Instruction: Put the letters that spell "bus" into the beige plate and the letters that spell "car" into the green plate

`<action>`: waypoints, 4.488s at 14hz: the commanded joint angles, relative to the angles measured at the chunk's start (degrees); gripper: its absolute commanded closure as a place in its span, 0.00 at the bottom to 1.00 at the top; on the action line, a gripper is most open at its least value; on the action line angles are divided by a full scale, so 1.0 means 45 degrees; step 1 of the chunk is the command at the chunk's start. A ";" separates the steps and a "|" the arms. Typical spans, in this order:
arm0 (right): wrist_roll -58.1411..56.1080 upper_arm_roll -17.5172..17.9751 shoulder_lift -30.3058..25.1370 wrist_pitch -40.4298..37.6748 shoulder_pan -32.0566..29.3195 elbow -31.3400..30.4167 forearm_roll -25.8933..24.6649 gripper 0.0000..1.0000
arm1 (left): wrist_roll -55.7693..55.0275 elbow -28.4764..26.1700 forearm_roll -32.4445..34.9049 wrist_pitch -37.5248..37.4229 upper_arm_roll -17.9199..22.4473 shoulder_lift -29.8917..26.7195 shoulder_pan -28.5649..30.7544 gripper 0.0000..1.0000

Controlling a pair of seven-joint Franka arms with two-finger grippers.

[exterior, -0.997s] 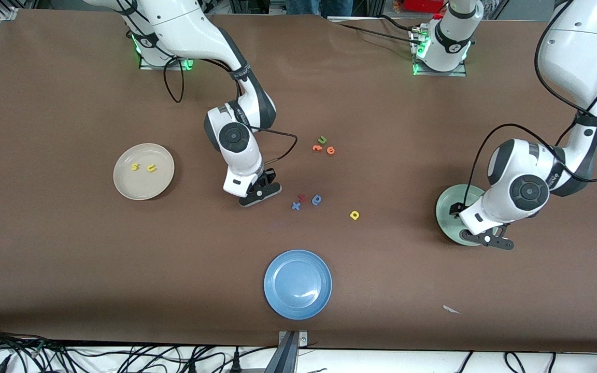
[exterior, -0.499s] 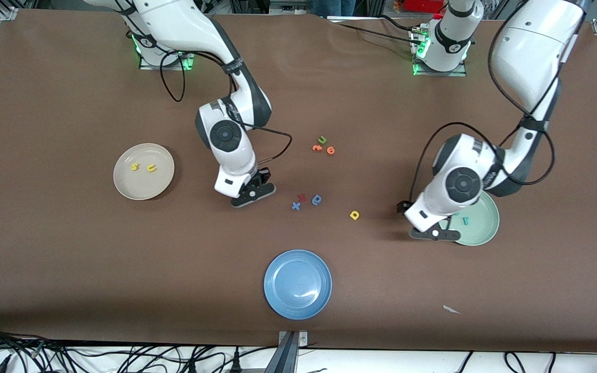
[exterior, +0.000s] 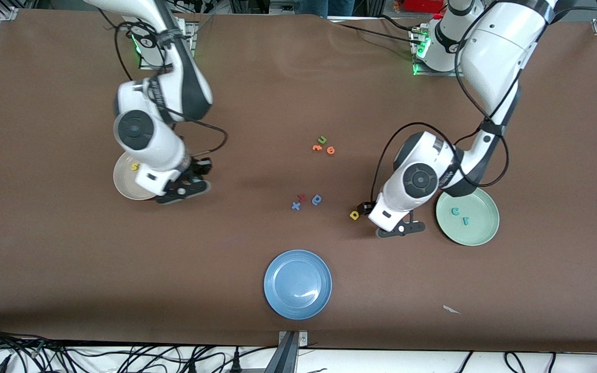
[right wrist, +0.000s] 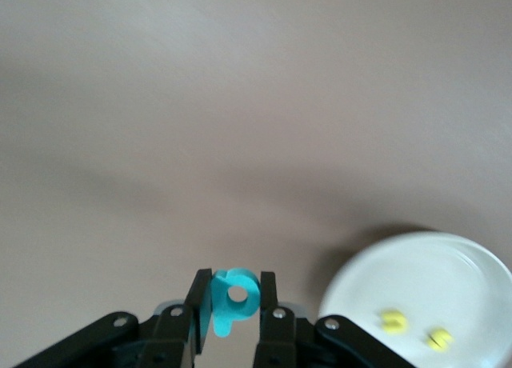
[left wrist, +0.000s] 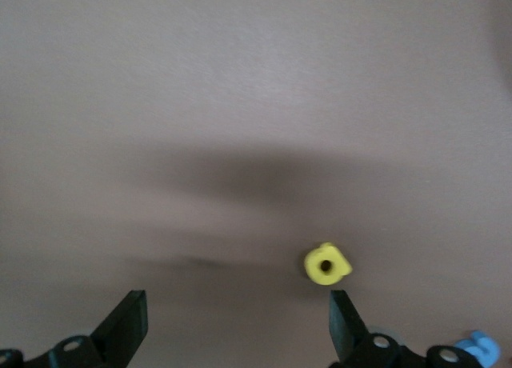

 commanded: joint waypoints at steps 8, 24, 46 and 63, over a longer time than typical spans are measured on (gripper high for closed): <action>-0.1913 -0.2499 -0.0447 0.2349 -0.0279 -0.4529 0.0063 0.86 | -0.3058 0.2142 -0.0219 0.0092 0.0257 0.1946 -0.1244 0.04; -0.1757 -0.2675 -0.0366 -0.1492 -0.0339 -0.1645 0.0220 0.00 | -0.3079 0.1420 -0.0141 0.1207 0.0277 0.1947 -0.1147 0.36; -0.1232 -0.1261 -0.1554 -0.5444 -0.1444 0.2912 -0.1304 0.00 | -0.3137 0.1146 -0.0121 0.1246 0.0316 0.1869 -0.1128 0.71; 0.2031 0.7712 -0.5131 -0.5460 -1.0767 0.2248 -0.3159 0.00 | 0.6288 0.0310 0.0738 -0.1528 0.0355 -0.0432 0.3009 0.80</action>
